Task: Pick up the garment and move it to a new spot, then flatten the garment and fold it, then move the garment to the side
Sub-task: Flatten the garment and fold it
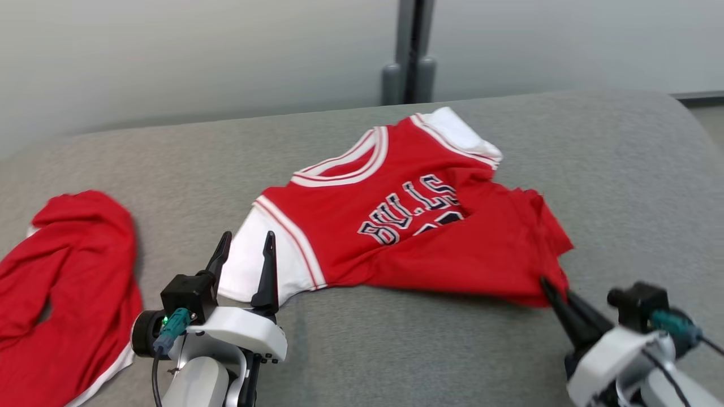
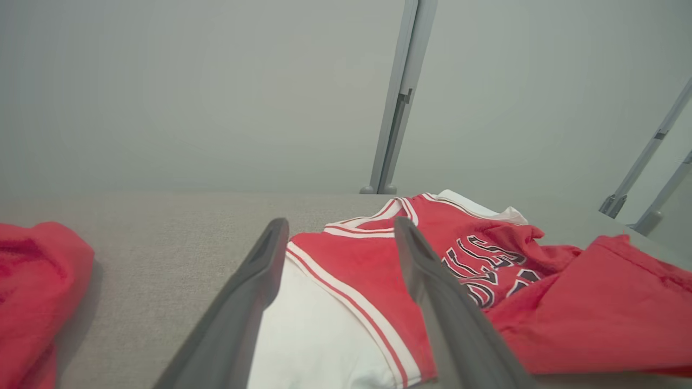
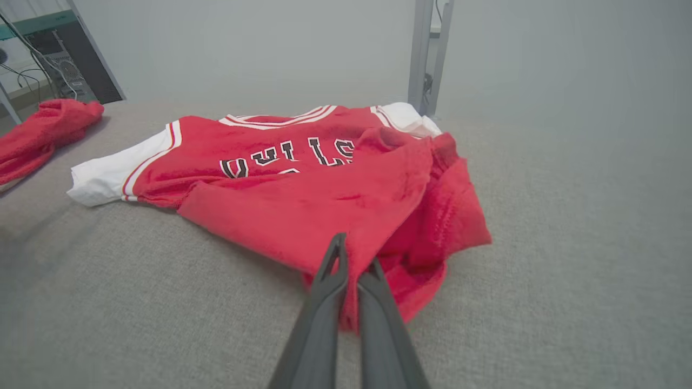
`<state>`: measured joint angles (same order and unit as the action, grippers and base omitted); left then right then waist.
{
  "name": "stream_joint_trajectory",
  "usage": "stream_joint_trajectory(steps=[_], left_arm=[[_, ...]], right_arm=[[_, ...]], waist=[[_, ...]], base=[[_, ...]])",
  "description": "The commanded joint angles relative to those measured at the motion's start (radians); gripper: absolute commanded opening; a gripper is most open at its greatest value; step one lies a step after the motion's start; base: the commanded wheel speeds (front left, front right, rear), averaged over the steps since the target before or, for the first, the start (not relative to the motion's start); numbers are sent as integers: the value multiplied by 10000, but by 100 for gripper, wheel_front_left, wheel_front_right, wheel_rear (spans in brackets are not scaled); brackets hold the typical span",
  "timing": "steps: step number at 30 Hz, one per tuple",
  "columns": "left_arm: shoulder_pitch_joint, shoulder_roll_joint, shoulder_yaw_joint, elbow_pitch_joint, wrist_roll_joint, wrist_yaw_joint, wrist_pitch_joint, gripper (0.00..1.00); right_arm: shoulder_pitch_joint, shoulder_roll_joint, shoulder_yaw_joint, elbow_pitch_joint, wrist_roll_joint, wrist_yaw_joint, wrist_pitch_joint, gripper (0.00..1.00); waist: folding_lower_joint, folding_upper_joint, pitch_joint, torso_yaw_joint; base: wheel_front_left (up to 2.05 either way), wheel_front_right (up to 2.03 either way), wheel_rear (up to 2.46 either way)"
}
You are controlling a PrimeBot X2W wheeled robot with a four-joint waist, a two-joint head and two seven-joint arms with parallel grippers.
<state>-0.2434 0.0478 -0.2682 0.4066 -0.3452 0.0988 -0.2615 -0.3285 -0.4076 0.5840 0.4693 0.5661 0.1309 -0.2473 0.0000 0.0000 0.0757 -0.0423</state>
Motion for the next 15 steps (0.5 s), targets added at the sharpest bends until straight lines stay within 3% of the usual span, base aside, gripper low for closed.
stream_joint_trajectory(steps=[1, 7, 14, 15], left_arm=[[19, 47, 54, -9, 31, -23, -41, 100], [-205, 51, 63, 28, 93, -92, -41, 100], [-297, 53, -52, 167, 67, -158, -41, 100], [-300, 51, -81, 194, 45, -167, -43, 100]], right_arm=[[388, -177, 87, -329, 154, -3, 113, 0], [1678, -936, 816, -2074, 1229, -3, 902, 0], [2430, -1692, 1787, -3312, 2510, -1, 2238, 0], [2354, -1804, 1710, -3313, 2515, -1, 2325, 23]], waist=[[0, 0, -9, -522], [0, 0, 124, -1009], [0, 0, 136, -1012], [0, 0, 132, -967]], base=[[0, 0, 0], [0, 0, 0], [0, 0, 0], [0, 0, 0]])
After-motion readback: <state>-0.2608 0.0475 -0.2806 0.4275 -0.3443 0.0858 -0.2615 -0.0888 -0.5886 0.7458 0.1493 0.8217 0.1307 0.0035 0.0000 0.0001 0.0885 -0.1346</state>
